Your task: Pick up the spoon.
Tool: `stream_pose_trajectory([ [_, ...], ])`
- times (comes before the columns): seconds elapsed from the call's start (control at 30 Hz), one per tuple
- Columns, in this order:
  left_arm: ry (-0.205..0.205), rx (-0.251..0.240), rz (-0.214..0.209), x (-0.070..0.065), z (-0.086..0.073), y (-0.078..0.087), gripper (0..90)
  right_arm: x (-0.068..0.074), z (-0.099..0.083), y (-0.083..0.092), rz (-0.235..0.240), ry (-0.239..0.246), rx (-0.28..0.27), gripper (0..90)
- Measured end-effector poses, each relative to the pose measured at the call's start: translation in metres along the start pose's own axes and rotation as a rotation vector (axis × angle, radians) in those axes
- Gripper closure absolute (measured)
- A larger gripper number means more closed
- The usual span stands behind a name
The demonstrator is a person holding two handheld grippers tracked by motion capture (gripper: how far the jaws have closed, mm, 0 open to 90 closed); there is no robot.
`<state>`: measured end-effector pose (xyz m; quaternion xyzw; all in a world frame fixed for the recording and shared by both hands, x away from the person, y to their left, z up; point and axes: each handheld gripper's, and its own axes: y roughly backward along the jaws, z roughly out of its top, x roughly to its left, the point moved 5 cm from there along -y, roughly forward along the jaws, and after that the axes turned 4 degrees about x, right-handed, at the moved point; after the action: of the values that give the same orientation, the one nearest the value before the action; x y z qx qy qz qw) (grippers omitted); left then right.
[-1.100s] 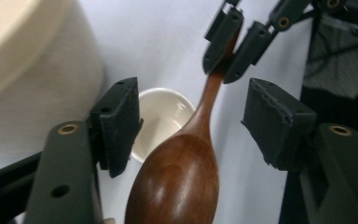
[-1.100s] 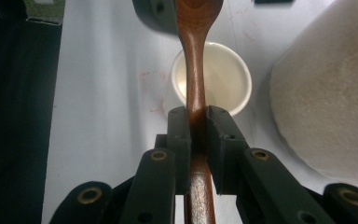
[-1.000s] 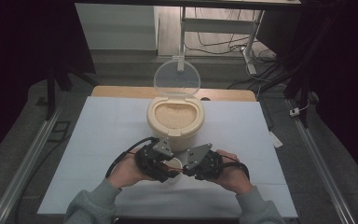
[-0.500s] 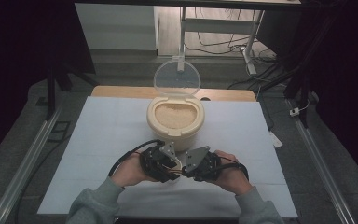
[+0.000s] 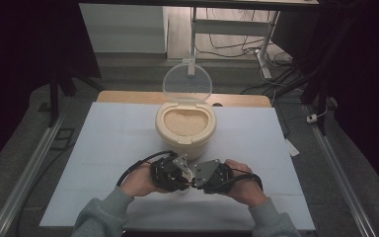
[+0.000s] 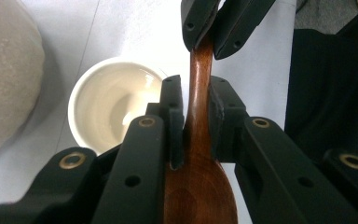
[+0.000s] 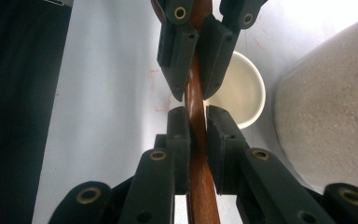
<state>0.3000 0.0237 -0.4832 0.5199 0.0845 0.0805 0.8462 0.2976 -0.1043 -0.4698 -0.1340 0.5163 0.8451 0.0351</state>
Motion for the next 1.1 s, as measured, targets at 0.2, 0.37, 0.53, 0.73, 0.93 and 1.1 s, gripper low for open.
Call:
stream_pose_trajectory([
  [0.2, 0.010, -0.039, 0.063, 0.003, 0.000, 0.003, 77.4, -0.007, -0.001, 0.008, -0.034, -0.066, -0.084, 69.6],
  [0.37, 0.027, -0.072, 0.108, 0.005, -0.001, 0.006, 77.5, -0.020, -0.006, 0.027, -0.129, -0.245, -0.220, 54.6],
  [0.53, 0.038, -0.117, 0.156, 0.005, -0.001, 0.009, 77.6, -0.029, -0.020, 0.047, -0.223, -0.504, -0.333, 48.0],
  [0.73, 0.042, -0.152, 0.189, 0.006, 0.001, 0.010, 77.6, -0.026, -0.040, 0.051, -0.311, -0.709, -0.341, 41.7],
  [0.93, 0.045, -0.190, 0.216, 0.005, 0.002, 0.011, 77.8, -0.025, -0.058, 0.045, -0.269, -0.888, -0.411, 36.3],
  [1.1, 0.057, -0.229, 0.233, 0.006, 0.002, 0.015, 77.9, -0.025, -0.059, 0.034, -0.209, -0.930, -0.437, 33.6],
])
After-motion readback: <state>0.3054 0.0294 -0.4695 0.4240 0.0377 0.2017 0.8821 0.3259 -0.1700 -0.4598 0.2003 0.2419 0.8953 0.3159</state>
